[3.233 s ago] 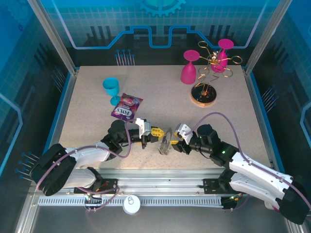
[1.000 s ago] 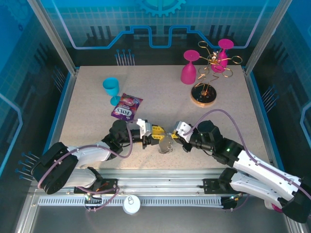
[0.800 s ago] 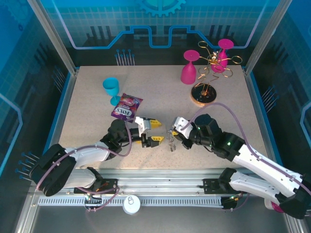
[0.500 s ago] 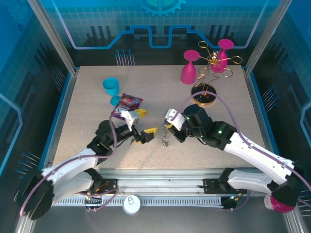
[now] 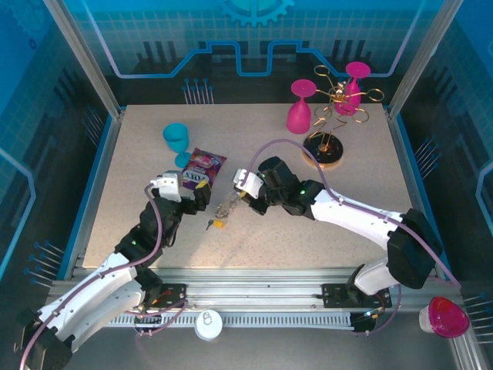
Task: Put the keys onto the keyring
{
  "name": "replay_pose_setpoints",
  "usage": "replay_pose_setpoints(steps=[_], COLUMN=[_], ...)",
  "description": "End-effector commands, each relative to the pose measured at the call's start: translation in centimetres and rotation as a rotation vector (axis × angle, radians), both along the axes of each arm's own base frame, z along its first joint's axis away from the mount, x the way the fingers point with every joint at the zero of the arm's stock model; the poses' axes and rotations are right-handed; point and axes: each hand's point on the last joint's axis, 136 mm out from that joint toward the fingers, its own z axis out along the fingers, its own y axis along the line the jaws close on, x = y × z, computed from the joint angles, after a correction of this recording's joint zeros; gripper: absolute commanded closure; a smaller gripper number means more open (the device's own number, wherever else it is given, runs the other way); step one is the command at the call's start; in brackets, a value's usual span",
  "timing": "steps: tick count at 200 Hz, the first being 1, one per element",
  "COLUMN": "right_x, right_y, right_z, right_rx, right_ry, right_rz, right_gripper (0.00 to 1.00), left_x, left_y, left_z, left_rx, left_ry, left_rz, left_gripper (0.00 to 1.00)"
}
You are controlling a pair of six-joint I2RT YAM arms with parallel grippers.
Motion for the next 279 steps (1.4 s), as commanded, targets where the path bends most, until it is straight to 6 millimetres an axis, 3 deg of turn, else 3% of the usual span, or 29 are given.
replay_pose_setpoints(steps=[1, 40, 95, 140, 191, 232, 260, 279], right_x=[0.4, -0.6, -1.5, -1.9, -2.2, -2.3, -1.3, 0.5], right_y=[-3.4, -9.7, -15.2, -18.4, -21.4, -24.9, -25.4, -24.8], right_z=[-1.8, -6.0, -9.6, -12.3, -12.6, -12.5, -10.1, -6.5], right_rx=[-0.099, -0.337, -0.589, -0.749, -0.879, -0.980, -0.878, -0.644], right_ry=[-0.036, -0.046, -0.059, -0.017, -0.003, 0.027, 0.031, 0.013], right_rz=[-0.009, -0.026, -0.001, 0.006, -0.034, -0.148, -0.280, -0.444], right_gripper=[1.00, 1.00, 1.00, 0.98, 0.87, 0.58, 0.53, 0.50], left_x=[0.0, 0.8, 1.4, 1.0, 0.3, 0.6, 1.0, 1.2], left_y=[2.5, 2.7, 4.2, 5.1, 6.2, 6.5, 6.9, 7.2], left_z=[-0.2, -1.6, -3.9, -4.2, -3.9, -3.8, -3.9, -4.1], left_rx=[0.012, 0.040, 0.102, 0.112, 0.135, 0.156, 0.193, 0.205], left_ry=[0.030, 0.033, 0.045, 0.019, 0.015, 0.007, 0.016, 0.025], left_rz=[0.132, 0.144, 0.191, 0.215, 0.243, 0.256, 0.269, 0.275], left_gripper=[0.00, 0.01, 0.01, 0.01, 0.01, 0.01, 0.01, 0.01])
